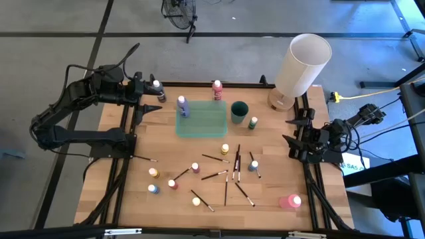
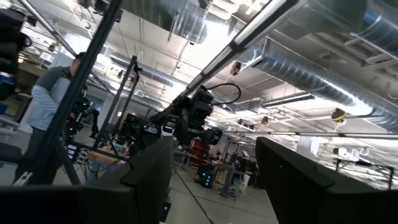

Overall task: Pick & Place Paint Supplies
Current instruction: Put the big dark green paint bottle into the green bin

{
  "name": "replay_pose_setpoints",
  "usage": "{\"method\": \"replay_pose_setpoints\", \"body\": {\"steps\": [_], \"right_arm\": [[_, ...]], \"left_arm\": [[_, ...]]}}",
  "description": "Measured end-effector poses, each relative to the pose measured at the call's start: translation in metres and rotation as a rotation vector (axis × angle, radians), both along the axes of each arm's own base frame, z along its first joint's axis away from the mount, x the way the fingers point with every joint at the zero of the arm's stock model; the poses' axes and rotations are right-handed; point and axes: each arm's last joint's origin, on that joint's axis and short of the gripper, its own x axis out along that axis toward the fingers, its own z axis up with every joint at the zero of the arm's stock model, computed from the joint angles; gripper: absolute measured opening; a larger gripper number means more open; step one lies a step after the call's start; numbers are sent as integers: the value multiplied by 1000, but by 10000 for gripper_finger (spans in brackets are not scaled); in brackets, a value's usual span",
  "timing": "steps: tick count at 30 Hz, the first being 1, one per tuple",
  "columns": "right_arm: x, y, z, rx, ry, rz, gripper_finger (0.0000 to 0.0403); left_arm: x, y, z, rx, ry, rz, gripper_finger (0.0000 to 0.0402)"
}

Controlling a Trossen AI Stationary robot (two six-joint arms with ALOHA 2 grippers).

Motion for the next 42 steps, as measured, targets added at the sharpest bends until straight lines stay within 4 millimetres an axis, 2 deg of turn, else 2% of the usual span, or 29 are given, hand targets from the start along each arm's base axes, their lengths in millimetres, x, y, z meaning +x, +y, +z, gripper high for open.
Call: {"method": "replay_pose_setpoints", "body": {"steps": [13,42], "right_arm": [[3,2,-6,-37,65,4,232],[4,2,-7,-44,72,3,232]], "left_arm": [[0,0,0,5,1,-2,246],[0,0,1,10,-8,-3,246]]}}
